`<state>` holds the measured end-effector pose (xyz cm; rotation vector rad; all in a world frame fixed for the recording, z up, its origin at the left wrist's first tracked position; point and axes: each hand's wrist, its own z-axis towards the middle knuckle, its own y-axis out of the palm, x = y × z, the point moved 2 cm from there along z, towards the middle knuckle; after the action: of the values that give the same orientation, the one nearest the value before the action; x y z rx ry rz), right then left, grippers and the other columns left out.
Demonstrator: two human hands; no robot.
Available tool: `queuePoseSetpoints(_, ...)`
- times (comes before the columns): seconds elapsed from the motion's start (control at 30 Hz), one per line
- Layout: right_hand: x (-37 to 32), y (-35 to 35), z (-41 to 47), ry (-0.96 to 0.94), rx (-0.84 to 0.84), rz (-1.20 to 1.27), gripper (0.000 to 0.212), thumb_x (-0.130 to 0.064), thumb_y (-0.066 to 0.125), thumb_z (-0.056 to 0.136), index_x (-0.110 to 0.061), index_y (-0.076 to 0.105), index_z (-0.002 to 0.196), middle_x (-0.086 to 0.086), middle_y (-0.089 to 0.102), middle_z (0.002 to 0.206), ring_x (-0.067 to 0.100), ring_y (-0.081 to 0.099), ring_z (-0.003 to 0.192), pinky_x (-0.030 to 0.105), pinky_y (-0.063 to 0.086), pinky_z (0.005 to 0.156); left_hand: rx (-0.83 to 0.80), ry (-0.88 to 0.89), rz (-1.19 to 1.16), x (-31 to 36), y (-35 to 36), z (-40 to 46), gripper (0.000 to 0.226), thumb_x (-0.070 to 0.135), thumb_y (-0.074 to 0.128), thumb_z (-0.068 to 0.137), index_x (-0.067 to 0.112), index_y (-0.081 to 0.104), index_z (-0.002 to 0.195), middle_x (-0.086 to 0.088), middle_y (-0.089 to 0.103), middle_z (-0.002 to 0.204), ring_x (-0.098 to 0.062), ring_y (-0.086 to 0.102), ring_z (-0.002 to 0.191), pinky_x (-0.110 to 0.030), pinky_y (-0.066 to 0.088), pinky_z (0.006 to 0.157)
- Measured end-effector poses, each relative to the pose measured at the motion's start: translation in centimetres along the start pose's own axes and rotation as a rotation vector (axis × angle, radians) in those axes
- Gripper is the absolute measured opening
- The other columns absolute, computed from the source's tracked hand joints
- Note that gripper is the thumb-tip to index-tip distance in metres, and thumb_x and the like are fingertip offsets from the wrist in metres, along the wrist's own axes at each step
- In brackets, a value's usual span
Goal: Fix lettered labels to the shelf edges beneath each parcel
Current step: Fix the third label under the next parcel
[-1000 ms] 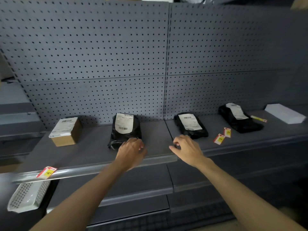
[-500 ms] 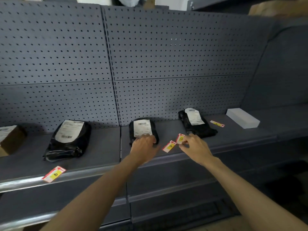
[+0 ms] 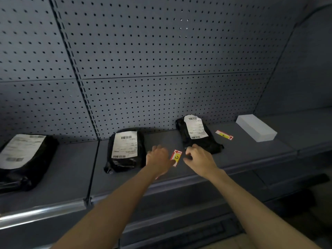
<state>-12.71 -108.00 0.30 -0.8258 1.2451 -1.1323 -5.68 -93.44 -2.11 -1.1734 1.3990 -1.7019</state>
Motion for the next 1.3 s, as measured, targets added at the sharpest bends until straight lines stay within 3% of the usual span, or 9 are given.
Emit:
queuePoseSetpoints(0.3,3.4,1.4,1.4,-0.053,-0.013,0.022,0.013,-0.025,0.055,0.089,-0.014,0.06,0.094,0.004,0.062,0.093,0.025,0.063,0.082,0.031,0.043,0.063,-0.102,-0.191,0.171,3.3,3.3,3.9,0.044,0.039,0.06,0.084,0.012,0.055,0.117,-0.013,0.052,0.126,-0.028,0.043,0.118,-0.037,0.04,0.091)
queuePoseSetpoints(0.47,5.1,1.6,0.4,-0.072,-0.014,0.061,0.012,-0.023,0.056,0.089,-0.014,0.063,0.091,0.004,0.064,0.091,0.024,0.065,0.08,0.032,0.046,0.064,-0.134,-0.258,-0.011,3.8,3.5,4.5,0.041,0.024,0.063,0.082,0.012,0.052,0.119,-0.009,0.061,0.118,-0.026,0.052,0.113,-0.037,0.036,0.096)
queuePoseSetpoints(0.6,6.2,0.6,0.4,-0.07,-0.004,0.093,0.014,-0.025,0.058,0.089,-0.015,0.065,0.095,0.002,0.065,0.093,0.023,0.065,0.084,0.035,0.05,0.069,-0.017,-0.243,-0.26,4.0,2.2,4.4,0.022,0.035,0.06,0.083,0.025,0.065,0.102,0.0,0.069,0.103,-0.02,0.061,0.097,-0.037,0.034,0.096)
queuePoseSetpoints(0.73,6.0,-0.7,0.7,-0.082,0.026,0.123,0.014,-0.03,0.061,0.089,-0.018,0.063,0.095,-0.001,0.064,0.094,0.018,0.064,0.083,0.037,0.054,0.07,0.041,-0.201,-0.481,3.3,-0.6,2.7,0.021,0.034,0.066,0.076,0.028,0.072,0.096,0.0,0.073,0.089,-0.02,0.066,0.084,-0.039,0.048,0.089)
queuePoseSetpoints(0.8,4.9,-1.1,1.1,-0.096,0.041,0.19,0.02,-0.033,0.064,0.088,-0.018,0.059,0.1,-0.002,0.06,0.097,0.015,0.062,0.084,0.036,0.053,0.07,0.052,-0.168,-0.574,2.3,-2.1,1.2,0.017,0.027,0.071,0.079,0.024,0.073,0.095,0.002,0.069,0.08,-0.017,0.065,0.074,-0.027,0.052,0.065)
queuePoseSetpoints(0.87,3.0,-1.2,1.3,-0.092,0.042,0.338,0.031,-0.033,0.066,0.086,-0.017,0.056,0.11,-0.003,0.056,0.102,0.014,0.058,0.087,0.034,0.051,0.072,0.031,-0.134,-0.622,1.2,-3.7,-0.6,0.015,0.021,0.071,0.082,0.017,0.073,0.097,0.002,0.065,0.076,-0.01,0.057,0.066,-0.016,0.043,0.05)
queuePoseSetpoints(1.0,-2.2,-0.4,1.2,-0.104,-0.055,0.6,0.029,-0.023,0.066,0.088,-0.016,0.056,0.114,-0.004,0.057,0.104,0.009,0.054,0.073,0.021,0.042,0.058,0.024,-0.112,-0.647,-1.6,-6.0,-4.7,0.009,0.018,0.072,0.081,0.017,0.073,0.09,0.001,0.064,0.077,-0.009,0.054,0.068,-0.02,0.041,0.059)
queuePoseSetpoints(1.13,-7.5,0.6,0.0,-0.15,-0.118,0.734,0.005,-0.009,0.062,0.088,-0.01,0.067,0.089,-0.004,0.06,0.07,0.0,0.053,0.046,0.012,0.034,0.046,0.045,-0.153,-0.693,-5.5,-6.7,-8.8,0.008,0.014,0.073,0.08,0.015,0.075,0.088,0.002,0.063,0.073,-0.007,0.052,0.064,-0.019,0.041,0.059)
queuePoseSetpoints(1.3,-11.2,3.2,-2.1,-0.17,-0.194,0.762,0.011,-0.006,0.057,0.091,-0.009,0.066,0.084,0.0,0.058,0.063,0.011,0.051,0.041,0.03,0.047,0.045,0.188,-0.277,-0.57,-9.8,-6.1,-12.9,0.012,0.019,0.068,0.082,0.018,0.072,0.093,0.009,0.062,0.076,-0.008,0.056,0.07,-0.019,0.042,0.061)
